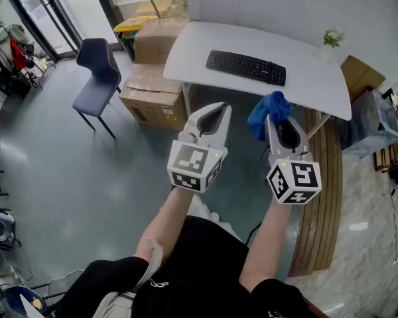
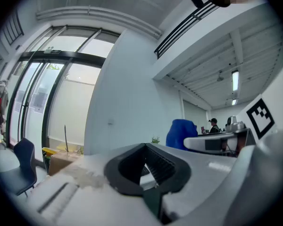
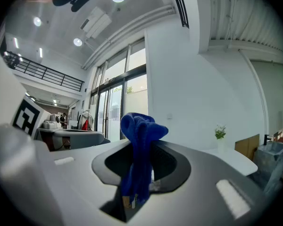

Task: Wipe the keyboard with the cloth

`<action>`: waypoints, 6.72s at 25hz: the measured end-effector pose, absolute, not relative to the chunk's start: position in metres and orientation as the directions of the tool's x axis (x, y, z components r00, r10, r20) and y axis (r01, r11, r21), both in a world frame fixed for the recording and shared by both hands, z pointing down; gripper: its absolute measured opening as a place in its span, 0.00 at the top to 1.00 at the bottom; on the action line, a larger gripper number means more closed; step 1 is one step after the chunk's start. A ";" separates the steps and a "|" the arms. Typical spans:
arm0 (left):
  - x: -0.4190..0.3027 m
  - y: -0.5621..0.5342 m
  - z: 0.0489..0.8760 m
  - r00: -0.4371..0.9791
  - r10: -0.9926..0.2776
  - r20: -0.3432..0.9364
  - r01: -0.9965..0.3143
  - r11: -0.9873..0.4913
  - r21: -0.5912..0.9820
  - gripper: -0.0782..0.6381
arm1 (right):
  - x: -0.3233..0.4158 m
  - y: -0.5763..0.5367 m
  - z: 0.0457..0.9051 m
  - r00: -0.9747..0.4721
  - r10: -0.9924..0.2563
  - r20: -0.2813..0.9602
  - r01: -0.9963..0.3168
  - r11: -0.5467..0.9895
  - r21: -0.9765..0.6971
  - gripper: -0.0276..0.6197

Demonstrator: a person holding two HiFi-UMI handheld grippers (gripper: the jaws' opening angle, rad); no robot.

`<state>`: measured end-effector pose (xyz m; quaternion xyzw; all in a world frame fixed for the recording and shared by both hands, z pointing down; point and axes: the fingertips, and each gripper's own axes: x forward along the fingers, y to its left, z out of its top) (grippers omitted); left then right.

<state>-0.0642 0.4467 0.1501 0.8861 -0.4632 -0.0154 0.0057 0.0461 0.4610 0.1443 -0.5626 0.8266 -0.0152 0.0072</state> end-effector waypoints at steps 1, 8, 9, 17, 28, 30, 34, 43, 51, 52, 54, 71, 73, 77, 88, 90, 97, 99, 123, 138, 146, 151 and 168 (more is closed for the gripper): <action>-0.065 0.447 0.149 0.570 -0.821 -0.022 -0.821 -0.571 0.023 0.89 | 0.046 0.460 0.144 -0.362 -0.932 0.006 -0.932 0.362 -0.035 0.81; -0.077 0.440 0.147 0.561 -0.827 -0.024 -0.827 -0.562 0.032 0.89 | 0.041 0.453 0.142 -0.351 -0.936 -0.005 -0.935 0.351 -0.042 0.80; -0.078 0.438 0.147 0.561 -0.828 -0.026 -0.827 -0.561 0.035 0.89 | 0.043 0.452 0.140 -0.343 -0.939 -0.011 -0.938 0.344 -0.044 0.80; -0.079 0.407 0.150 0.570 -0.821 -0.031 -0.820 -0.570 0.044 0.89 | 0.087 0.429 0.127 -0.187 -0.978 -0.095 -0.976 0.196 -0.099 0.81; -0.086 0.228 0.181 0.539 -0.841 -0.043 -0.833 -0.540 0.118 0.89 | 0.107 0.277 0.141 -0.156 -0.980 -0.126 -0.982 0.168 -0.091 0.80; -0.084 0.176 0.197 0.536 -0.844 -0.024 -0.832 -0.532 0.154 0.89 | 0.108 0.231 0.150 -0.167 -0.981 -0.103 -0.982 0.175 -0.074 0.80; -0.090 0.066 0.223 0.517 -0.855 0.034 -0.844 -0.503 0.185 0.89 | 0.108 0.122 0.172 -0.191 -0.981 -0.041 -0.977 0.194 -0.088 0.80; -0.152 -0.125 0.212 0.468 -0.882 0.055 -0.882 -0.462 0.095 0.89 | 0.023 -0.090 0.180 -0.350 -0.937 0.024 -0.935 0.347 -0.067 0.80; -0.139 -0.182 0.265 0.514 -0.843 0.158 -0.856 -0.492 0.157 0.89 | -0.005 -0.140 0.252 -0.443 -0.860 0.252 -0.896 0.431 -0.106 0.80; -0.139 -0.185 0.276 0.519 -0.835 0.181 -0.853 -0.493 0.170 0.89 | -0.011 -0.144 0.263 -0.457 -0.843 0.283 -0.889 0.443 -0.116 0.81; -0.143 -0.189 0.301 0.522 -0.819 0.237 -0.852 -0.487 0.193 0.89 | -0.024 -0.151 0.285 -0.484 -0.809 0.334 -0.874 0.462 -0.149 0.80; -0.172 -0.175 0.440 0.481 -0.738 0.474 -0.876 -0.385 0.289 0.89 | -0.101 -0.169 0.433 -0.599 -0.534 0.597 -0.797 0.471 -0.378 0.81; -0.170 -0.172 0.450 0.486 -0.724 0.489 -0.873 -0.384 0.300 0.89 | -0.105 -0.169 0.446 -0.595 -0.514 0.618 -0.799 0.458 -0.389 0.80; -0.168 -0.167 0.471 0.493 -0.697 0.520 -0.869 -0.380 0.316 0.89 | -0.113 -0.171 0.471 -0.600 -0.486 0.636 -0.797 0.431 -0.422 0.81; -0.151 -0.160 0.499 0.530 -0.629 0.569 -0.848 -0.395 0.352 0.89 | -0.108 -0.170 0.511 -0.474 -0.462 0.750 -0.845 0.479 -0.239 0.80; -0.149 -0.159 0.501 0.529 -0.624 0.575 -0.849 -0.396 0.350 0.89 | -0.107 -0.170 0.512 -0.460 -0.465 0.756 -0.845 0.490 -0.213 0.80; -0.138 -0.154 0.505 0.551 -0.607 0.573 -0.835 -0.407 0.371 0.89 | -0.094 -0.167 0.516 -0.438 -0.475 0.763 -0.857 0.478 -0.194 0.80; -0.133 -0.152 0.505 0.556 -0.598 0.577 -0.831 -0.416 0.369 0.89 | -0.089 -0.165 0.516 -0.432 -0.479 0.764 -0.862 0.469 -0.193 0.80; -0.062 -0.137 0.511 0.602 -0.514 0.611 -0.787 -0.508 0.349 0.89 | 0.004 -0.143 0.520 -0.351 -0.516 0.781 -0.919 0.349 -0.183 0.80; -0.011 -0.126 0.510 0.614 -0.482 0.625 -0.767 -0.552 0.327 0.89 | 0.057 -0.129 0.518 -0.342 -0.533 0.774 -0.930 0.307 -0.200 0.80; 0.025 -0.116 0.510 0.631 -0.455 0.629 -0.745 -0.583 0.325 0.89 | 0.095 -0.120 0.518 -0.319 -0.546 0.775 -0.942 0.271 -0.198 0.80; 0.044 -0.111 0.511 0.632 -0.449 0.632 -0.740 -0.592 0.319 0.89 | 0.118 -0.115 0.518 -0.312 -0.554 0.772 -0.947 0.250 -0.203 0.80; 0.105 -0.094 0.514 0.644 -0.423 0.637 -0.717 -0.624 0.311 0.89 | 0.183 -0.099 0.515 -0.292 -0.579 0.761 -0.956 0.197 -0.217 0.80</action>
